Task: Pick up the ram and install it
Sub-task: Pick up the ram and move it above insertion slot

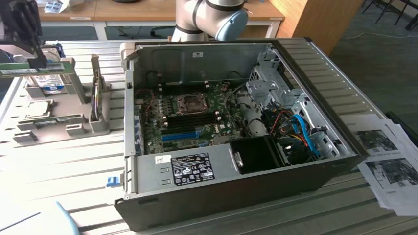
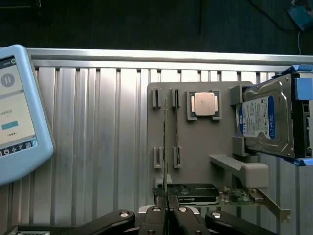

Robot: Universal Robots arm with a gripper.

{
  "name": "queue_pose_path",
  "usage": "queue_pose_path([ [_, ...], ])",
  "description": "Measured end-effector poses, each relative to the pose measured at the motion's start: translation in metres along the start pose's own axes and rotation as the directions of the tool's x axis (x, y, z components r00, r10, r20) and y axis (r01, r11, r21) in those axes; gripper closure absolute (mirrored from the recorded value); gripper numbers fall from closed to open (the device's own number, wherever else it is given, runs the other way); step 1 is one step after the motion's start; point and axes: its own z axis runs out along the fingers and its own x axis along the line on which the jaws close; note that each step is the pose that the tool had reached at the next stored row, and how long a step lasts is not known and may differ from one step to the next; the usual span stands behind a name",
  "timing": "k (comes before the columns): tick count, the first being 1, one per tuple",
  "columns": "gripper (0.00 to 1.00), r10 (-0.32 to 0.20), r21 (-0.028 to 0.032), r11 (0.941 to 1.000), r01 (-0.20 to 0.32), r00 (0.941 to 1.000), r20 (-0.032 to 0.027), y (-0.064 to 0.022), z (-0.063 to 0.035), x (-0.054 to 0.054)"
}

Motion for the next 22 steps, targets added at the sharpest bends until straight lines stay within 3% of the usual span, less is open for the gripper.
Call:
queue_pose_path([
  [22, 0.89, 0.0, 0.0, 1.0, 0.0, 1.0, 0.0, -0.0448, -0.002, 0.0],
])
